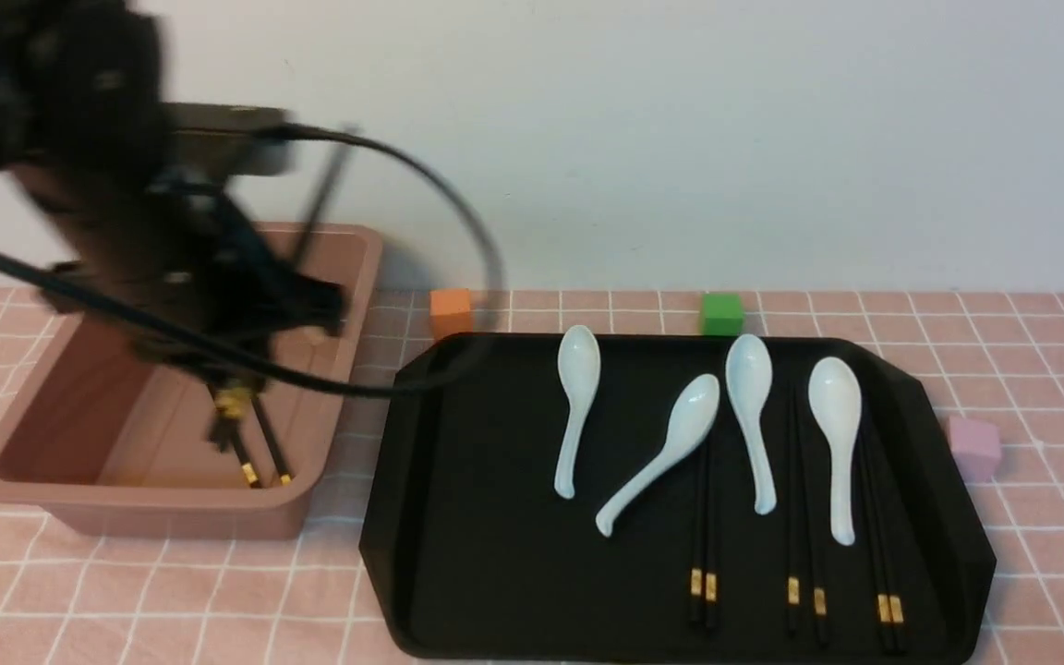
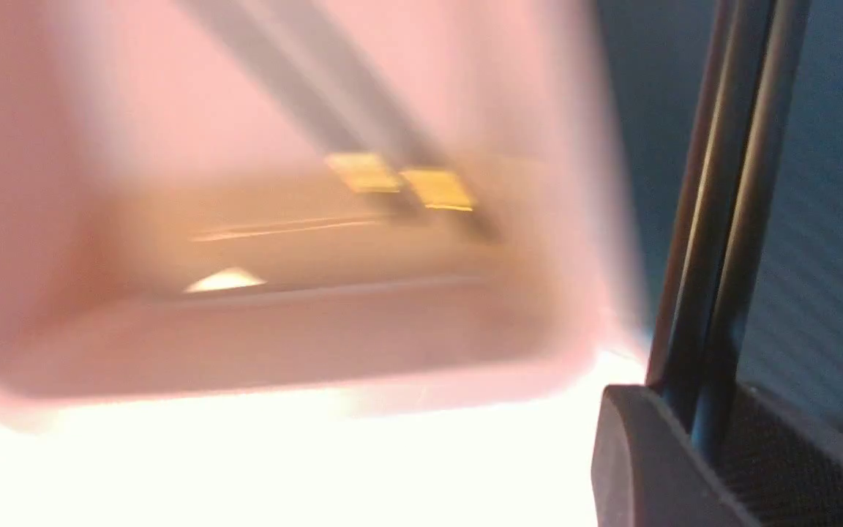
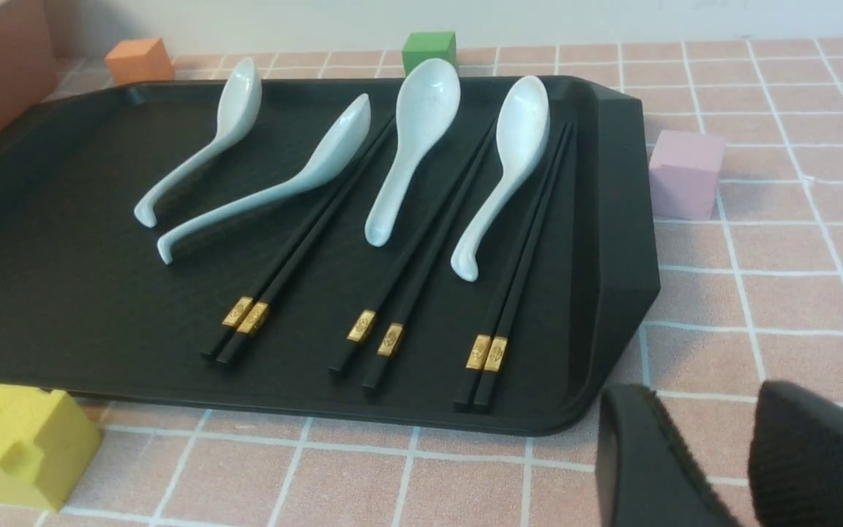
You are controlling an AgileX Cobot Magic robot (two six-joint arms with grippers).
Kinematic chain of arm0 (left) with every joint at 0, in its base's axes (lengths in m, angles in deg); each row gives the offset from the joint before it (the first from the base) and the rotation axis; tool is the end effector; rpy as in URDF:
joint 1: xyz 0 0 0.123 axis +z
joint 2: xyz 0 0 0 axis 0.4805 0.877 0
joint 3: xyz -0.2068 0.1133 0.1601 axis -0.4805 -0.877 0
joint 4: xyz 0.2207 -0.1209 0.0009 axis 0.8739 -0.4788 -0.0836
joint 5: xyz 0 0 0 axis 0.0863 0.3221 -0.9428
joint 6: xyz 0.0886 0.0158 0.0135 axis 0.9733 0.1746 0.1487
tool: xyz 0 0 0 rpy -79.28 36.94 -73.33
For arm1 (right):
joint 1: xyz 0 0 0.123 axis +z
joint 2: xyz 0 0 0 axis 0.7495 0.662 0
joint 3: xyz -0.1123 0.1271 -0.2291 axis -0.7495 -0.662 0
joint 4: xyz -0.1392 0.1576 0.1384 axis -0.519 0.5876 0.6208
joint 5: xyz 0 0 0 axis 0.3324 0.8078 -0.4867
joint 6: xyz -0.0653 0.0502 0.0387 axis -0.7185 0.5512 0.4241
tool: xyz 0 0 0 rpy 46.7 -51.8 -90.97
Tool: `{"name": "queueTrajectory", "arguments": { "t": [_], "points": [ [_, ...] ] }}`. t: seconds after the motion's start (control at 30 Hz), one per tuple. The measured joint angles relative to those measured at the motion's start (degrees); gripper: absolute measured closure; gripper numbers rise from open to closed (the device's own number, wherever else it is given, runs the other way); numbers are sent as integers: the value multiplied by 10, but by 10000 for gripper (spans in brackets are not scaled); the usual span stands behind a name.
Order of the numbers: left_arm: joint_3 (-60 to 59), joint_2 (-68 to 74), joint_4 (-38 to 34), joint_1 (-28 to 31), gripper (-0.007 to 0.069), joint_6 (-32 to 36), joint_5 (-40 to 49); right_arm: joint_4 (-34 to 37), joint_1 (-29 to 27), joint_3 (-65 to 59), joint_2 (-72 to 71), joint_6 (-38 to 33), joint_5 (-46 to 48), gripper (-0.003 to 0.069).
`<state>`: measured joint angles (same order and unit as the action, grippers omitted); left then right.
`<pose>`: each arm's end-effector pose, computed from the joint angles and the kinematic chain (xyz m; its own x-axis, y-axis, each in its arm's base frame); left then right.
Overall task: On pink tablecloth take chopsticks from black tray and put them in box.
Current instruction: 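Place the chopsticks into the pink bin with the left gripper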
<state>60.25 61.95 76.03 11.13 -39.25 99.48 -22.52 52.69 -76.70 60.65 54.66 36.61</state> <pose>0.3075 -0.0904 0.3176 -0.9047 -0.0157 -0.4258 0.0105 0.9982 -0.0591 0.0521 0.0125 0.1751 -0.2830 0.1057 -0.9533 -0.1286 0.9808 0.1469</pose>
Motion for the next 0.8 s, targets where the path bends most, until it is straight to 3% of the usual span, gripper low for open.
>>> {"name": "queueTrajectory", "arguments": {
  "t": [0.07,0.17,0.5,0.6,0.8],
  "points": [
    [-24,5,-18,69,501,0,-39,0,0,0,0,0,0,419],
    [-26,28,-30,100,501,9,-69,0,0,0,0,0,0,419],
    [-28,114,7,110,498,88,-85,0,0,0,0,0,0,419],
    [-29,115,18,110,454,99,-85,0,0,0,0,0,0,419],
    [-29,112,40,111,289,82,-80,0,0,0,0,0,0,419]
  ]
}}
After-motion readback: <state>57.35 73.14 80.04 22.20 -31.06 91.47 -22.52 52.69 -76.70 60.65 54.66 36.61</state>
